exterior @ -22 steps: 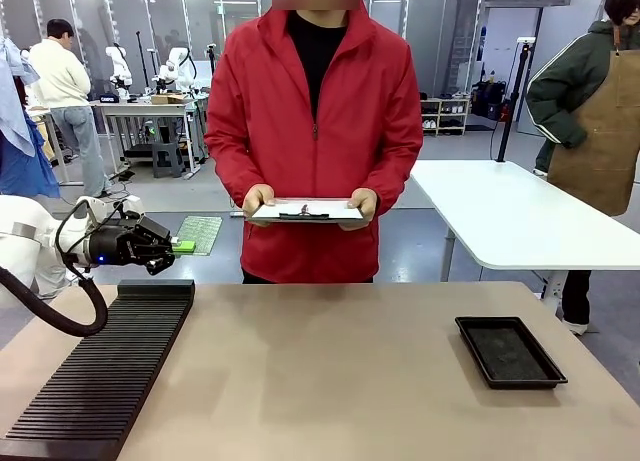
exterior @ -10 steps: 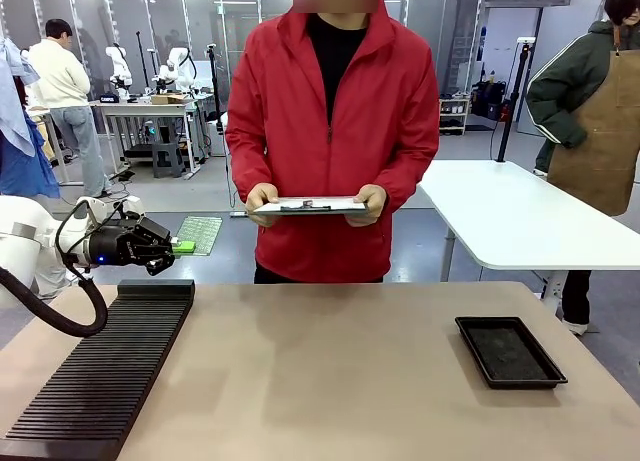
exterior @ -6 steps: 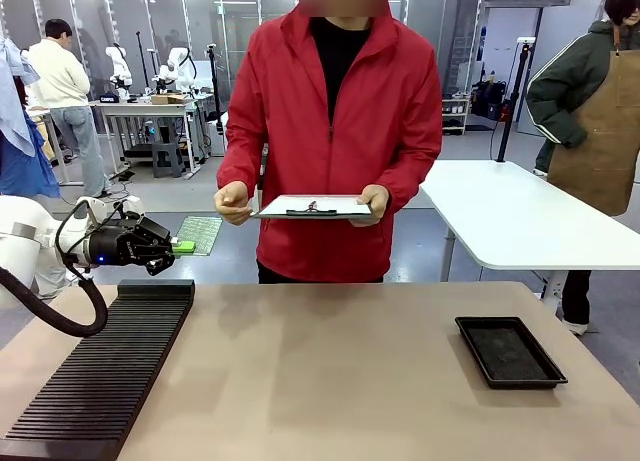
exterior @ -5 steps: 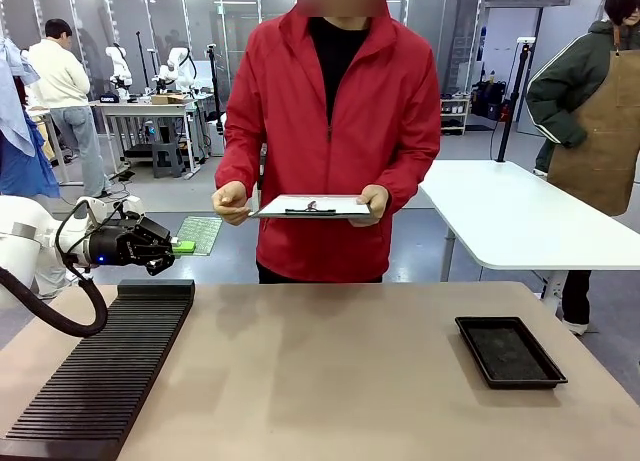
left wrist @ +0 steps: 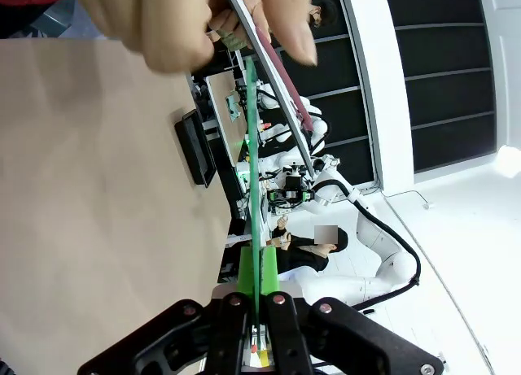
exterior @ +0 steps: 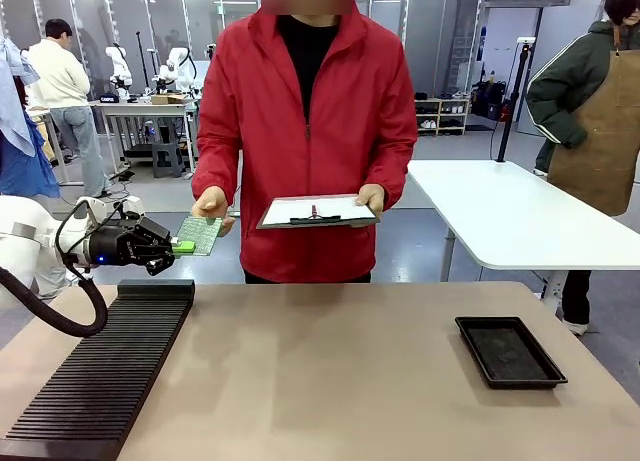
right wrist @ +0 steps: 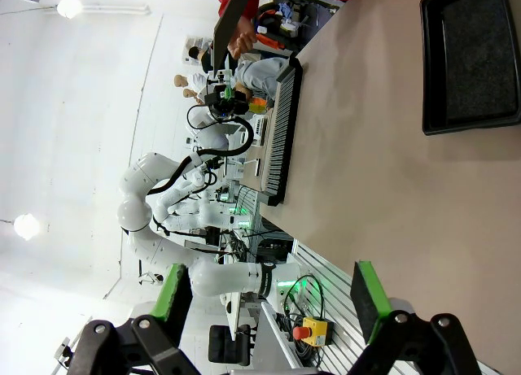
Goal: Inspect the PCB.
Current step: Release the Blank PCB you were holding.
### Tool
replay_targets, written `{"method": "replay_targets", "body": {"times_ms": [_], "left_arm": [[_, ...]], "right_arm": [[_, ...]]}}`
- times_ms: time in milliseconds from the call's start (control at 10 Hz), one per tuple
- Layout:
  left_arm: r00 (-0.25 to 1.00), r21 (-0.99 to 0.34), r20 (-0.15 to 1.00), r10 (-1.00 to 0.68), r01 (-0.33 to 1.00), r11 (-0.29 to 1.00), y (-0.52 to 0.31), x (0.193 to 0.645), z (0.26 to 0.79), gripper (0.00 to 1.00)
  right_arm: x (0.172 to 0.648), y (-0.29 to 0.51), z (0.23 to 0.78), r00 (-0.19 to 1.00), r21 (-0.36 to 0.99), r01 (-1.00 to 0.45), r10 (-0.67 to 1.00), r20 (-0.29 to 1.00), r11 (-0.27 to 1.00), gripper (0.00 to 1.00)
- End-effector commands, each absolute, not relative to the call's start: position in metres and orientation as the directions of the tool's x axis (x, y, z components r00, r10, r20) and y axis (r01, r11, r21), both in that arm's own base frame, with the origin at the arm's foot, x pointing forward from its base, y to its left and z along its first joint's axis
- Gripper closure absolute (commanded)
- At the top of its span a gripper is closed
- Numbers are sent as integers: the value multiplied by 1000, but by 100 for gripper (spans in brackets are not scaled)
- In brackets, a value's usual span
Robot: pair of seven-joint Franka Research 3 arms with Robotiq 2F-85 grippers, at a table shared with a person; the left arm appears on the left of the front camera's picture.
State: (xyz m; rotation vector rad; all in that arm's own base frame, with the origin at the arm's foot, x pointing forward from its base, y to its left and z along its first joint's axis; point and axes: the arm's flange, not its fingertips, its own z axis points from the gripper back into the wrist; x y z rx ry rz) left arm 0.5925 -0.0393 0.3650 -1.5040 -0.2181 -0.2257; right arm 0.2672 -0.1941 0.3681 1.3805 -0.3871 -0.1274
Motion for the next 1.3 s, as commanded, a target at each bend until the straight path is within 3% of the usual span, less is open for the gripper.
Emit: {"method": "replay_targets", "body": {"times_ms": [0,1200], "left_arm": [[960,-959,279,-14,279,55,-40,591,364,97],[960,-959,279,-14,279,55,-40,591,364,97]], "right_arm": [[266,-194,369,928,972,-142,-316,195,185,0],[266,-194,369,928,972,-142,-316,195,185,0]]}}
